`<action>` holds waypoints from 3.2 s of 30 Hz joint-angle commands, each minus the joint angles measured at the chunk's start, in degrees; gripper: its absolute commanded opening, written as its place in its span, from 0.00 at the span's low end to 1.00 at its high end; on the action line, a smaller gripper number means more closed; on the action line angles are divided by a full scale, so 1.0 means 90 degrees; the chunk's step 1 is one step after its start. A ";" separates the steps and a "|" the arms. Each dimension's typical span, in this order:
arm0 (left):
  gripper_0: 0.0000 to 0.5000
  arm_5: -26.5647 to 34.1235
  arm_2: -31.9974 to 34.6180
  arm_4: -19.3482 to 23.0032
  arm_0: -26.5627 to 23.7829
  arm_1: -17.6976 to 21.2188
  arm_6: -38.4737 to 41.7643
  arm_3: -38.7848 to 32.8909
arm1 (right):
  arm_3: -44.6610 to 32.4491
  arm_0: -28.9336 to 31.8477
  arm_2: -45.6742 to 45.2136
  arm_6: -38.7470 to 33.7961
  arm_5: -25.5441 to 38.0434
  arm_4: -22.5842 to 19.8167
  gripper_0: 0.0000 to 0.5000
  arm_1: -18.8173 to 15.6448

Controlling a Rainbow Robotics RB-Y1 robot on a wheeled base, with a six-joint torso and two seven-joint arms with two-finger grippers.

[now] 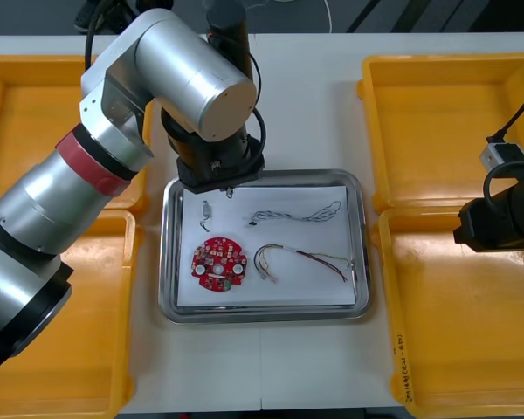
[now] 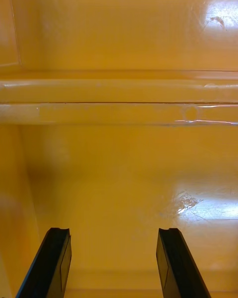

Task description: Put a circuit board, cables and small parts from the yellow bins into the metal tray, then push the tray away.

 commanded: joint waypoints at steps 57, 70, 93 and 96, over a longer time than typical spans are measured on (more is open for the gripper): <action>0.93 -0.0208 0.0161 -0.0687 0.0796 -0.0025 -0.1139 -0.1027 | -0.0199 0.0133 -0.0141 0.0061 0.0026 -0.0048 1.00 0.0052; 1.00 0.0583 0.1177 -0.0071 0.0796 0.0620 -0.1149 -0.2238 | -0.0199 0.0123 -0.0122 0.0051 0.0026 -0.0057 1.00 0.0042; 1.00 0.0940 0.1968 0.1374 0.0884 0.2797 -0.1657 -0.2394 | -0.0199 0.0123 -0.0112 0.0032 0.0026 -0.0204 1.00 0.0052; 1.00 0.0940 0.2349 0.1452 0.1167 0.2963 -0.2067 -0.2385 | -0.0199 0.0123 -0.0092 0.0042 0.0026 -0.0214 1.00 0.0052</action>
